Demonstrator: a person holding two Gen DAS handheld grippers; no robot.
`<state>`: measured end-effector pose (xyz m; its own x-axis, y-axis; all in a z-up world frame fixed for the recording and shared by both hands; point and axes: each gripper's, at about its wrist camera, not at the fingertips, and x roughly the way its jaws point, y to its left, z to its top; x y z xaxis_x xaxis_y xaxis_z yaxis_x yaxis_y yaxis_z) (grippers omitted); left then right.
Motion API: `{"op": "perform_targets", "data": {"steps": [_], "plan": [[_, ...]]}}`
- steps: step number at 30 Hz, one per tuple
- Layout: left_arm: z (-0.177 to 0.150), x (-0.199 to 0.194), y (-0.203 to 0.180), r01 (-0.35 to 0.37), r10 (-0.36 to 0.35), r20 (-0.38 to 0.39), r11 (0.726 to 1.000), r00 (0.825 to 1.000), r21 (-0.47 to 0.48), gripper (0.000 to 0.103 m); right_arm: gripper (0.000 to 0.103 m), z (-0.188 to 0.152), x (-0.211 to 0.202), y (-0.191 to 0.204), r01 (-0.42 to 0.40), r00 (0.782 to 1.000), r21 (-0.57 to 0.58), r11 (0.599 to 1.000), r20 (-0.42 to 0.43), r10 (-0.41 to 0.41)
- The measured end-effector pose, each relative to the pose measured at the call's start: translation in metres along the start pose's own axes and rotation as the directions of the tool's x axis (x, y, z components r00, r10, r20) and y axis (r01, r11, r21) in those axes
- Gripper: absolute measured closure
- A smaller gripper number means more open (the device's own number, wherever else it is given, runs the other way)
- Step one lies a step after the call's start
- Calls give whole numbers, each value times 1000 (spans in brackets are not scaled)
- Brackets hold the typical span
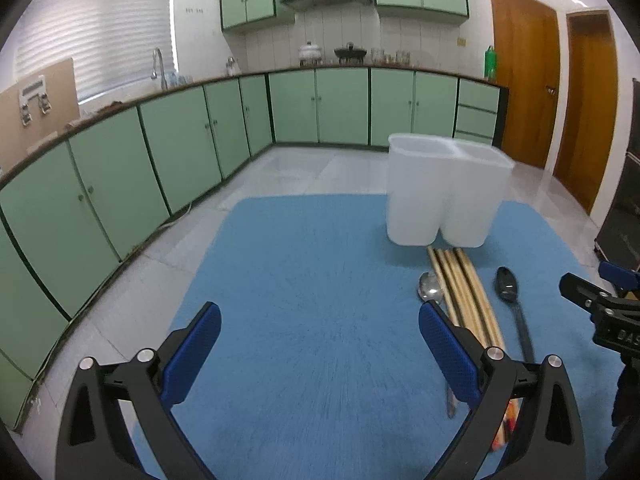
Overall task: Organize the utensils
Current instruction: 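Move the left tool to the metal spoon while the right tool approaches the black spoon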
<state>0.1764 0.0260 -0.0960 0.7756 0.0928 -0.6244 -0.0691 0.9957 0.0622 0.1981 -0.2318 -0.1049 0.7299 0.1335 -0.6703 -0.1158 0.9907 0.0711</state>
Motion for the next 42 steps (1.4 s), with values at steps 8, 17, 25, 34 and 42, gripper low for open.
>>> {"op": "perform_targets", "data": {"steps": [8, 17, 25, 34, 42], "plan": [[6, 48, -7, 5, -5, -71, 1000, 997, -5, 6, 23, 1, 63, -2, -6, 989, 60, 998, -147, 15], [5, 74, -8, 13, -14, -114, 1000, 993, -7, 6, 46, 4, 87, 2, -3, 984, 50, 999, -176, 12], [11, 81, -20, 66, -64, -136, 998, 989, 14, 6, 69, 3, 85, 0, -11, 986, 18, 1000, -164, 14], [5, 93, -54, 156, -138, -199, 984, 970, 81, 6, 69, -2, 77, -24, 2, 987, 15, 1000, -162, 1], [1, 116, -64, 158, -127, -271, 983, 954, 95, 5, 69, 0, 76, -19, 28, 985, -6, 1000, -170, -28]]}}
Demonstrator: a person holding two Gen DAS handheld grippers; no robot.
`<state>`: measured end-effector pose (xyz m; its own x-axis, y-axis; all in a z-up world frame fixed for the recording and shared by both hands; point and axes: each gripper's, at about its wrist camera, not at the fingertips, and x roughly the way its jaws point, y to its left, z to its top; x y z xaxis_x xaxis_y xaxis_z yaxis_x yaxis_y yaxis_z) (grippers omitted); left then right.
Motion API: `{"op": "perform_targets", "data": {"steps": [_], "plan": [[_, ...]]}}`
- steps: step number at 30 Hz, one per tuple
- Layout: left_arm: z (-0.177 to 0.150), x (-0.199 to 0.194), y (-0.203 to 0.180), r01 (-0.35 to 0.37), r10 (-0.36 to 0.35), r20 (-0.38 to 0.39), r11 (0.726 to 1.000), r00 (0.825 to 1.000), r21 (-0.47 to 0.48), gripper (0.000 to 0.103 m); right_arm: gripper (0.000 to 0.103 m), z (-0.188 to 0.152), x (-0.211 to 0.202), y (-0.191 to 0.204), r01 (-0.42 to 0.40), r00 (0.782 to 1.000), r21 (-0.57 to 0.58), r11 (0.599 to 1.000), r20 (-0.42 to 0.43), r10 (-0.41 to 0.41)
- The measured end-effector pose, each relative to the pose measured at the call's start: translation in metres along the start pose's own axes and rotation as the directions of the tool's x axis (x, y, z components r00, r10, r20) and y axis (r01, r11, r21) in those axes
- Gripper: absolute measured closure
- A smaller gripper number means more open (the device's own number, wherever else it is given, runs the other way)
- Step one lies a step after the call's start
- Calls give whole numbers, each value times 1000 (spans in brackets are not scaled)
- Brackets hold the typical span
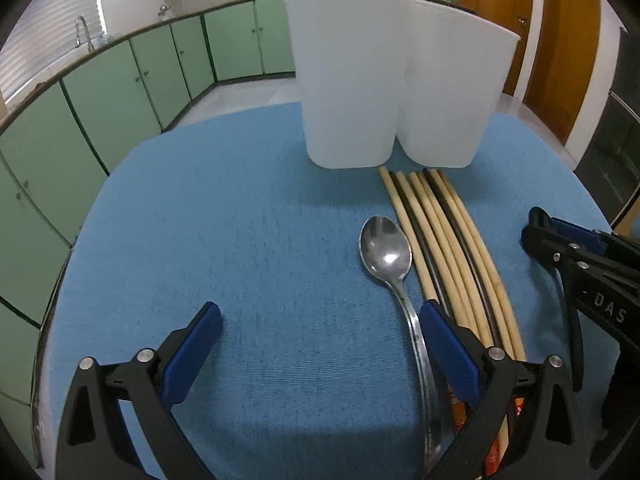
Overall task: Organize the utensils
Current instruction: 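Close the left tool on the metal spoon while the right tool grasps the black spoon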
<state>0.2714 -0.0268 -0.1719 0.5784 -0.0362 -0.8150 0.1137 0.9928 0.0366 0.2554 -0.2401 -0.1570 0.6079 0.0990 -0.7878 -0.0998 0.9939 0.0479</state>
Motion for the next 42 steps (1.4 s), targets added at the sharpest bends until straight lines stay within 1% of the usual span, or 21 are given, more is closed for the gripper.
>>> {"op": "perform_targets", "data": {"steps": [3, 7, 8, 14, 16, 18, 19, 24, 26, 29, 31, 32, 33, 34, 35, 36, 37, 38, 39, 40, 42], "plan": [[1, 1, 6, -26, 26, 4, 1000, 1000, -2, 5, 69, 0, 1, 7, 0, 1000, 0, 1000, 0, 0], [1, 2, 18, -60, 60, 5, 998, 998, -7, 5, 69, 0, 3, 14, 28, 1000, -19, 999, 1, -28], [1, 2, 21, -63, 63, 6, 998, 998, -9, 5, 69, 0, 4, 19, 21, 1000, -13, 1000, 2, -21], [9, 3, 27, -23, 23, 9, 999, 1000, -23, 6, 67, 2, 9, 23, 41, 999, -52, 998, -3, -41], [16, 4, 24, -6, 6, 14, 1000, 1000, -15, 6, 64, 3, 10, 23, 51, 999, -67, 996, -6, -52], [24, 8, 22, -12, 12, 15, 1000, 1000, -4, 6, 59, 5, 12, 21, 60, 998, -72, 996, -11, -61], [28, 11, 21, -13, 13, 14, 1000, 1000, 0, 6, 59, 6, 13, 19, 60, 998, -70, 996, -13, -61], [40, 21, 11, -23, 23, 3, 1000, 1000, 14, 6, 58, 10, 16, 6, 32, 999, -51, 998, -41, -34], [44, 26, 10, -33, 33, -11, 999, 999, 22, 6, 56, 12, 17, 5, 21, 998, -46, 999, -57, -23], [48, 34, 13, -18, 19, -30, 1000, 999, 15, 8, 54, 19, 19, 4, 2, 997, -19, 1000, -83, -4], [52, 37, 18, 7, -7, -37, 1000, 999, -2, 14, 54, 24, 21, 0, -12, 995, 7, 1000, -102, 13], [54, 37, 20, 16, -17, -37, 1000, 999, -12, 19, 54, 26, 22, -1, -18, 994, 18, 1000, -111, 20], [53, 37, 20, 17, -17, -35, 1000, 999, -11, 27, 57, 29, 23, -2, -24, 992, 26, 999, -119, 27], [55, 36, 20, 25, -26, -37, 1000, 999, -5, 31, 59, 30, 24, -3, -30, 992, 32, 999, -125, 34], [57, 36, 20, 34, -34, -39, 999, 999, -5, 39, 67, 32, 26, -4, -35, 990, 39, 999, -133, 39], [59, 36, 20, 51, -51, -39, 999, 998, -7, 50, 71, 33, 27, -5, -36, 989, 47, 998, -140, 42], [58, 34, 16, 65, -65, -37, 998, 997, -8, 57, 71, 35, 28, -7, -44, 988, 54, 998, -145, 51], [57, 33, 14, 77, -77, -35, 997, 996, -9, 71, 71, 36, 29, -7, -48, 988, 54, 997, -146, 55], [57, 32, 14, 88, -88, -34, 996, 996, -10, 75, 71, 36, 28, -8, -55, 988, 53, 997, -143, 62], [58, 32, 15, 95, -95, -35, 995, 995, -13, 75, 71, 36, 26, -8, -65, 988, 54, 996, -135, 72], [57, 29, 16, 111, -111, -24, 994, 993, -17, 75, 71, 34, 17, -10, -92, 993, 39, 995, -77, 94]]}}
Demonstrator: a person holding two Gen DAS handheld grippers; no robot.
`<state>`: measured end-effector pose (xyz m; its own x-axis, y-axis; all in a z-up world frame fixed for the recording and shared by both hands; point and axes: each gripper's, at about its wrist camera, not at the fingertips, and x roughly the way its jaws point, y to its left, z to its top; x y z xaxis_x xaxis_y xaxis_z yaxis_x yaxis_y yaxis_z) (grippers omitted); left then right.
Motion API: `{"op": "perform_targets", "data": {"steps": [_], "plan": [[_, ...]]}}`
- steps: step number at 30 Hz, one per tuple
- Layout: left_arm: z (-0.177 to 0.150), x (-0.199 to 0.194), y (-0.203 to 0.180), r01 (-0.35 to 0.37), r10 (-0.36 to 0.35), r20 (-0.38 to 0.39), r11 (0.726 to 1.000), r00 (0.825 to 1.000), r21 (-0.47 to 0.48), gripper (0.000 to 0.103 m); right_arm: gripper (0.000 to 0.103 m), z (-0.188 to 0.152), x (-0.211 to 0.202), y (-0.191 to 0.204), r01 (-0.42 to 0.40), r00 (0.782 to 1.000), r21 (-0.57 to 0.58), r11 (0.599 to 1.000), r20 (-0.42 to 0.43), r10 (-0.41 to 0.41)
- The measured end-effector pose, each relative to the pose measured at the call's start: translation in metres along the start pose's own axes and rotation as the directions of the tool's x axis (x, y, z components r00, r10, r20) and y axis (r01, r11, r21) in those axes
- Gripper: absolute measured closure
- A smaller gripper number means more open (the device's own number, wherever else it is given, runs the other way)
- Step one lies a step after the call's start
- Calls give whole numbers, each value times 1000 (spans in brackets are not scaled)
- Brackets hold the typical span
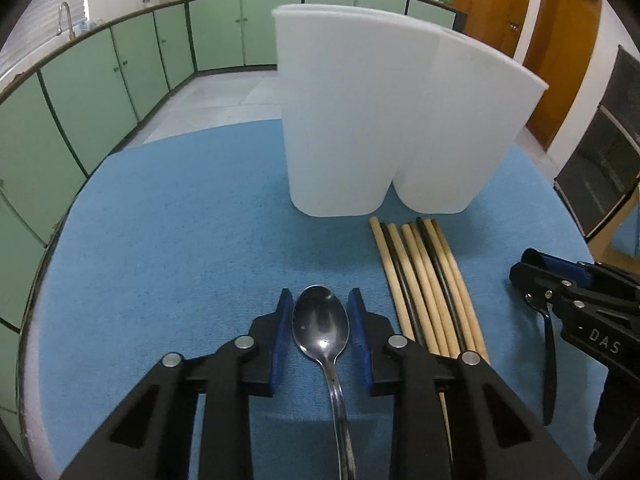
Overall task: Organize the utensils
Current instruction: 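Close the left tool on the metal spoon while the right tool grasps the black spoon, then carry both spoons into the white caddy and open both tools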
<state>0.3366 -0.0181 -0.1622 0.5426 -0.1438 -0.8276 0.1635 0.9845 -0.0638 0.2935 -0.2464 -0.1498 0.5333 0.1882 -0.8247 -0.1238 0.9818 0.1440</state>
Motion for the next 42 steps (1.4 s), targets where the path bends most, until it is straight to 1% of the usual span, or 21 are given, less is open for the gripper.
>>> {"op": "perform_targets", "data": {"steps": [2, 4, 5, 7, 10, 13, 16, 19, 20, 22, 24, 26, 27, 30, 32, 33, 34, 36, 38, 40, 42], "plan": [[-3, -6, 2, 31, -31, 30, 999, 999, -10, 75, 71, -10, -18, 14, 12, 997, -46, 999, 80, -8], [-10, -24, 6, 105, -102, 133, 994, 986, -15, 75, 71, -15, -33, 19, 23, 987, -92, 996, 163, -8], [-16, -32, 6, 121, -118, 171, 993, 978, -5, 75, 71, -17, -38, 19, 20, 982, -101, 995, 189, 0], [-25, -48, 4, 134, -135, 254, 991, 958, 20, 75, 72, -19, -51, 20, 2, 968, -114, 993, 248, 27], [-36, -69, 5, 146, -153, 366, 988, 918, 48, 75, 72, -21, -66, 21, -11, 951, -129, 992, 306, 50], [-40, -82, 0, 132, -149, 436, 989, 888, 70, 75, 72, -19, -81, 24, -23, 928, -144, 989, 364, 74], [-43, -92, 1, 128, -148, 477, 989, 866, 73, 75, 72, -14, -96, 22, -30, 910, -148, 989, 405, 88], [-41, -110, 4, 137, -152, 525, 988, 838, 67, 75, 72, -11, -110, 21, -42, 891, -152, 987, 442, 106], [-42, -113, 3, 141, -154, 534, 988, 831, 66, 75, 72, -7, -113, 18, -47, 886, -151, 987, 451, 111], [-41, -125, 6, 146, -158, 562, 987, 812, 66, 75, 72, 5, -117, 13, -60, 872, -148, 987, 474, 124], [-38, -137, 1, 149, -161, 587, 986, 793, 69, 75, 72, 17, -124, 9, -83, 851, -146, 986, 504, 146], [-27, -151, 2, 161, -172, 619, 984, 767, 74, 75, 72, 33, -130, 6, -94, 826, -143, 985, 541, 157], [-17, -158, 2, 169, -180, 636, 982, 750, 79, 75, 72, 41, -133, 5, -96, 815, -142, 985, 556, 160], [8, -176, 4, 160, -175, 687, 983, 705, 86, 75, 72, 70, -135, 4, -107, 779, -136, 985, 605, 168], [29, -182, 5, 165, -181, 710, 982, 681, 92, 75, 72, 89, -132, 4, -102, 757, -132, 986, 632, 163], [39, -183, 5, 165, -181, 717, 982, 673, 93, 75, 72, 97, -130, 3, -99, 750, -128, 987, 642, 159], [51, -184, 4, 156, -179, 728, 983, 661, 100, 75, 72, 105, -126, 4, -100, 742, -124, 987, 652, 157], [66, -184, 3, 137, -169, 741, 985, 650, 105, 75, 72, 117, -120, 4, -95, 731, -116, 989, 666, 149], [81, -178, 4, 134, -167, 742, 985, 649, 105, 75, 72, 128, -113, 5, -80, 724, -113, 990, 676, 136], [91, -169, 5, 124, -157, 740, 987, 654, 100, 75, 72, 136, -102, 5, -71, 722, -108, 992, 680, 126], [99, -153, 7, 122, -150, 729, 988, 668, 91, 75, 72, 140, -91, 5, -61, 728, -109, 992, 675, 119]]}}
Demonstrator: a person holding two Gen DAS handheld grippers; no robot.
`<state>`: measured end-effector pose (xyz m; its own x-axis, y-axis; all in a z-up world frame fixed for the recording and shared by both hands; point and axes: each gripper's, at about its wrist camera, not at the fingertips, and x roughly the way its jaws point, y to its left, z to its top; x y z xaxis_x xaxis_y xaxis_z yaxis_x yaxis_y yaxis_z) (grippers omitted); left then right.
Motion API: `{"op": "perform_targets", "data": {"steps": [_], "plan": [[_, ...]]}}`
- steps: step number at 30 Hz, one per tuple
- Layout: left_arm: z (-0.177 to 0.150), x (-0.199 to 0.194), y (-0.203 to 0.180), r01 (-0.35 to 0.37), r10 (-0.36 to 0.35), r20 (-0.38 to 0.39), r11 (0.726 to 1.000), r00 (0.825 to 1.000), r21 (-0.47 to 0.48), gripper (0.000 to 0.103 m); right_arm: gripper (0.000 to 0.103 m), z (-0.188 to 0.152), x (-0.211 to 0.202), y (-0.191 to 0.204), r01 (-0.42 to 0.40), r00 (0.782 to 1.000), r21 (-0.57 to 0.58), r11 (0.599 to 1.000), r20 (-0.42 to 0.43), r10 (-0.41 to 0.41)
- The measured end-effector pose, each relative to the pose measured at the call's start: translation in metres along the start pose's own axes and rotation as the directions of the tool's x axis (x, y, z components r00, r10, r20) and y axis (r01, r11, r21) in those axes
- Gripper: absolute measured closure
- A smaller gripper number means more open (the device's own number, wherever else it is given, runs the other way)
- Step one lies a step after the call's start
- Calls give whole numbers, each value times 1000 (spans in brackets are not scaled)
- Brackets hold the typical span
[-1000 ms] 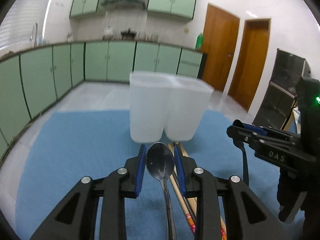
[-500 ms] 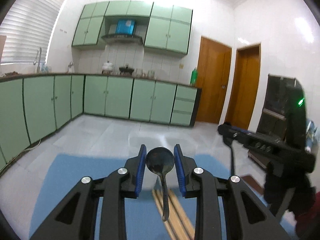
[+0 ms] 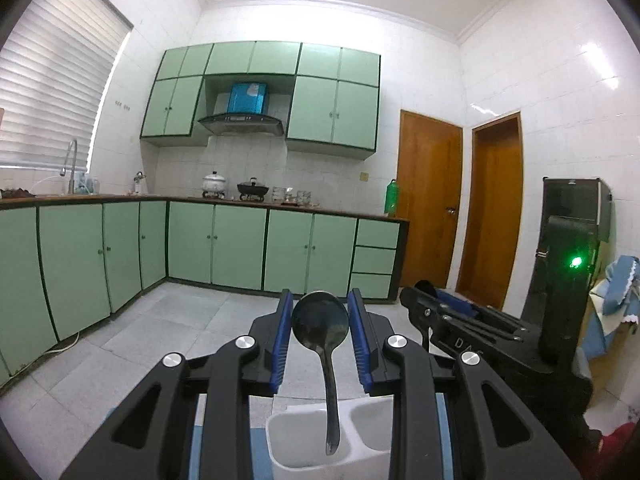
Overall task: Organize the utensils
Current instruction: 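Carry both spoons into the white caddy and open both tools, then move both open tools back to the chopsticks on the mat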
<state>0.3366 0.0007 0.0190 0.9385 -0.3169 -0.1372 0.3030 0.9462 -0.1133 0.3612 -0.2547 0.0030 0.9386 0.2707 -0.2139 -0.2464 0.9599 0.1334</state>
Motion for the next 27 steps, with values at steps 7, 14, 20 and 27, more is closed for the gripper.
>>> {"op": "perform_targets", "data": {"steps": [7, 14, 20, 27], "plan": [[-34, 36, 14, -14, 9, -123, 999, 992, -36, 75, 71, -31, 21, -2, 5, 996, -18, 1000, -92, -7], [-48, 26, 16, -23, 15, -166, 999, 986, -46, 69, 60, -44, 10, 1, 11, 989, -1, 1000, -146, -12], [-47, -8, 11, -43, 34, -197, 998, 980, -41, 58, 39, -44, -30, 0, 35, 981, 27, 999, -192, -29], [-77, -62, -4, -78, 59, -334, 996, 941, -42, 45, 18, -79, -94, 17, 48, 951, -2, 999, -306, -46]]}}
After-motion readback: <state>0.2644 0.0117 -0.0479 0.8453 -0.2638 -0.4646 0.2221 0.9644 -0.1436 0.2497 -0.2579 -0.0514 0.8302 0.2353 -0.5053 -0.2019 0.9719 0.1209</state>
